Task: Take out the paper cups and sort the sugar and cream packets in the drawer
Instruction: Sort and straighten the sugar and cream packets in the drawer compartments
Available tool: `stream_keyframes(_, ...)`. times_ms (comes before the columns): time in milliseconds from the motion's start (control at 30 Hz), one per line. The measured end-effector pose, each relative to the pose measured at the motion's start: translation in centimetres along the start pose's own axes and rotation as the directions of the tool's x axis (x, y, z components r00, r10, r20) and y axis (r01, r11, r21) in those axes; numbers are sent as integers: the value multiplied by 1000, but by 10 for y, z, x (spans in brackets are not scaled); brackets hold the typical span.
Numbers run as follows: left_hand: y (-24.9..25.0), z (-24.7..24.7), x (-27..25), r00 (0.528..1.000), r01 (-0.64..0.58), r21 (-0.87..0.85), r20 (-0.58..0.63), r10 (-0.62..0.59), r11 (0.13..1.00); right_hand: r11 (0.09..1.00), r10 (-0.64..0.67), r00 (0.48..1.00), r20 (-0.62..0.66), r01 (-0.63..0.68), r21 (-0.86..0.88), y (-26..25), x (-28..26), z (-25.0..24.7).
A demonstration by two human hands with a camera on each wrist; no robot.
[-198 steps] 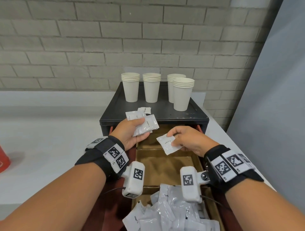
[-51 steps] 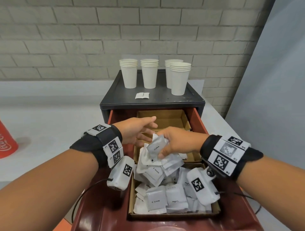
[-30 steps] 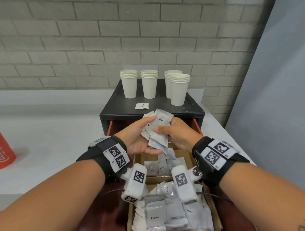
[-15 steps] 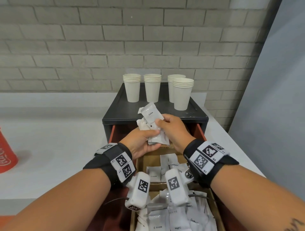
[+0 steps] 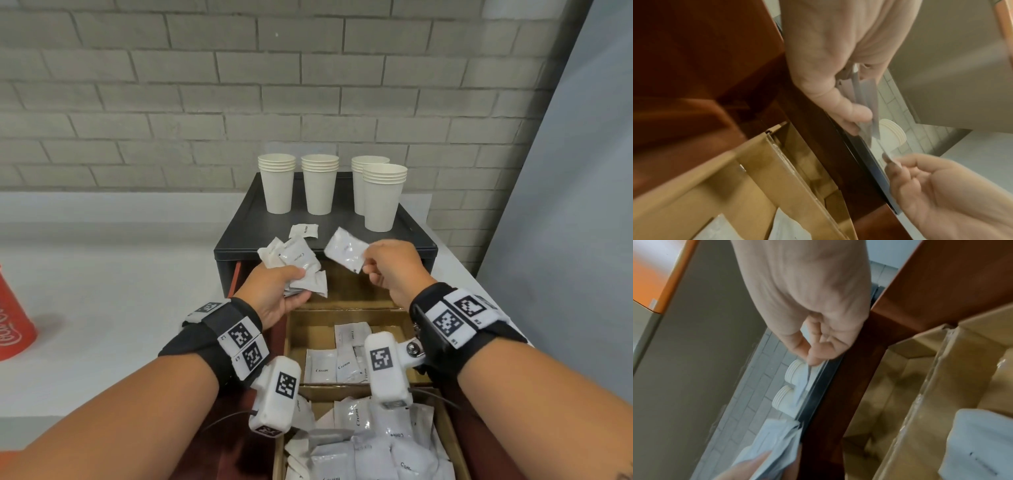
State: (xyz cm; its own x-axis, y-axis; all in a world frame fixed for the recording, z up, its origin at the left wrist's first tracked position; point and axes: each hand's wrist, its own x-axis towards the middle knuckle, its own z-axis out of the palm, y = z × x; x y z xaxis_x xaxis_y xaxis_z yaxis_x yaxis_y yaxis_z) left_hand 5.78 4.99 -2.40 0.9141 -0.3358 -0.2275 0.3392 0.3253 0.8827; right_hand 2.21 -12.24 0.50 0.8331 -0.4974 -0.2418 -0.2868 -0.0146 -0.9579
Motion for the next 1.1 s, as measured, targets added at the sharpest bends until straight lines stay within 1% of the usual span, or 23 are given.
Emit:
stream_keyframes(33, 0, -2, 2, 999, -11, -5, -32, 11, 1000, 997, 60, 998, 18, -59, -47, 1, 1, -1)
stream_keyframes(100, 0, -4, 4, 998, -17, -8, -62, 16, 1000, 978, 137, 989, 64, -124, -167, 7, 4, -2)
stream_keyframes(167, 0, -2, 3, 999, -10, 4, -44, 10, 1000, 971, 142, 984, 108, -117, -206, 16, 7, -1)
stream_keyframes(233, -1, 1, 3, 1000, 3, 22, -9, -3, 1000, 981, 76, 990, 116, -53, -189, 24, 9, 1)
stream_keyframes(300, -2, 3, 2, 1000, 16, 29, 18, -16, 999, 989, 65, 989, 130, -47, -141, 25, 8, 6)
stream_keyframes(367, -2, 5, 2, 999, 27, 41, 46, -29, 999, 992, 29, 988, 151, -10, -123, 23, 7, 10)
stream_keyframes(433, -3, 6, 2, 995, 34, 76, 90, -41, 997, 993, -1, 970, 241, 29, -113, 18, 0, 15)
stream_keyframes(500, -6, 7, 1, 985, 40, 122, 159, -60, 992, 981, -79, 938, 337, 133, -140, 14, -6, 20)
stream_keyframes(533, -7, 8, 1, 979, 44, 147, 192, -72, 988, 968, -125, 932, 340, 189, -164, 12, -9, 22)
stream_keyframes(567, -7, 9, 0, 973, 48, 169, 214, -84, 984, 952, -169, 935, 313, 237, -194, 12, -11, 24)
stream_keyframes(633, -7, 10, -1, 969, 59, 189, 223, -102, 980, 939, -214, 945, 249, 269, -213, 13, -9, 24)
stream_keyframes(733, -6, 7, 0, 976, 63, 215, 191, -105, 975, 957, -186, 960, 207, 225, -185, 12, -7, 20)
stream_keyframes(867, -2, 1, -1, 988, 49, 189, 136, -75, 981, 942, -159, 974, 160, 198, -271, 11, -4, 5)
stream_keyframes(933, 0, 1, -1, 993, 33, 158, 110, -51, 987, 900, -114, 976, 187, 181, -397, 11, -4, 0)
stream_keyframes(1000, 1, 2, -1, 995, 39, 126, 84, -50, 991, 828, -24, 971, 238, 152, -540, 10, -7, 1)
stream_keyframes(1067, 3, 4, -3, 995, 63, 84, 65, -69, 994, 795, 34, 965, 262, 133, -592, 9, -16, 4)
stream_keyframes(1100, 3, 5, -4, 995, 72, 71, 66, -77, 995, 820, 54, 951, 304, 131, -557, 10, -18, 6)
